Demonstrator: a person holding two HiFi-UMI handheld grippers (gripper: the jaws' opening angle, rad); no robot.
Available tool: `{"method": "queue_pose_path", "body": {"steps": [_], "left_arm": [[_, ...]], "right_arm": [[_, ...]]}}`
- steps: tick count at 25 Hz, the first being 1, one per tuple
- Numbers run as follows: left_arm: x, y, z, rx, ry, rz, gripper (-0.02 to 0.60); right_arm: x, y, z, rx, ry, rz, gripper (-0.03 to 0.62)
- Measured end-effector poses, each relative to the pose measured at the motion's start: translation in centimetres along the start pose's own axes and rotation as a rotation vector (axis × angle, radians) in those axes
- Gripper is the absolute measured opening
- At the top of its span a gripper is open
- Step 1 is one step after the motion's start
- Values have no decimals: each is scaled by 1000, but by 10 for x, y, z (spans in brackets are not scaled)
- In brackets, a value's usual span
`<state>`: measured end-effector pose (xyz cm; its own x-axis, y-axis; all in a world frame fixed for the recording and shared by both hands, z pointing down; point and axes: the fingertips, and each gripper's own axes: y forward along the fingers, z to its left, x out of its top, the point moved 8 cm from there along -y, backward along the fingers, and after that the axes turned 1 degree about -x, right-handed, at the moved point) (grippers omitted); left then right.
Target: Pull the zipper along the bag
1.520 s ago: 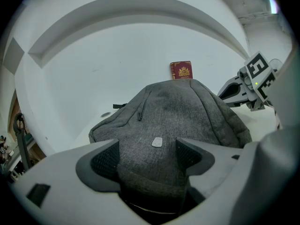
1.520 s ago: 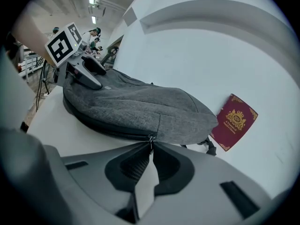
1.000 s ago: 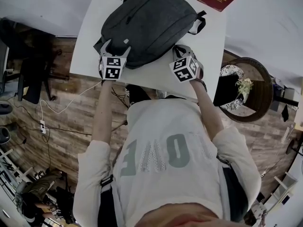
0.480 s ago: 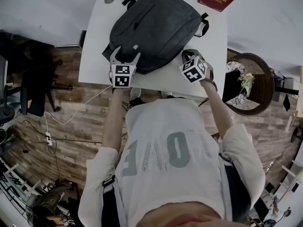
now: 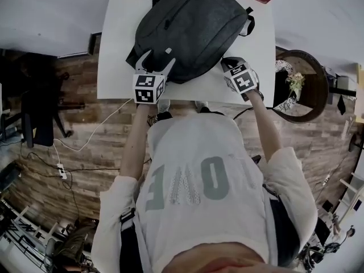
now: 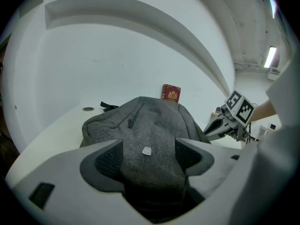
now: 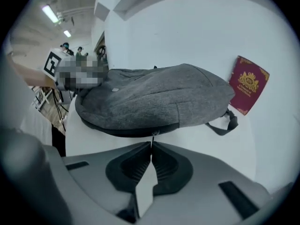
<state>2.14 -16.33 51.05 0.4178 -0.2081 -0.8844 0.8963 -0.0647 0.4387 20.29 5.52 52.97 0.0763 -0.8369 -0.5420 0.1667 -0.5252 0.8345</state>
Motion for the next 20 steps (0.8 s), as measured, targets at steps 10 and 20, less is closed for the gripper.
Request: {"method": "queue_pose_path", "body": {"steps": [10, 20], "left_arm": [[1, -2, 1, -87, -4, 4, 365], [0, -6, 2, -162, -2, 17, 365]], "right_arm": [[-1, -10, 80, 98, -5, 4, 32], [29, -8, 148, 230, 12, 11, 32]]}}
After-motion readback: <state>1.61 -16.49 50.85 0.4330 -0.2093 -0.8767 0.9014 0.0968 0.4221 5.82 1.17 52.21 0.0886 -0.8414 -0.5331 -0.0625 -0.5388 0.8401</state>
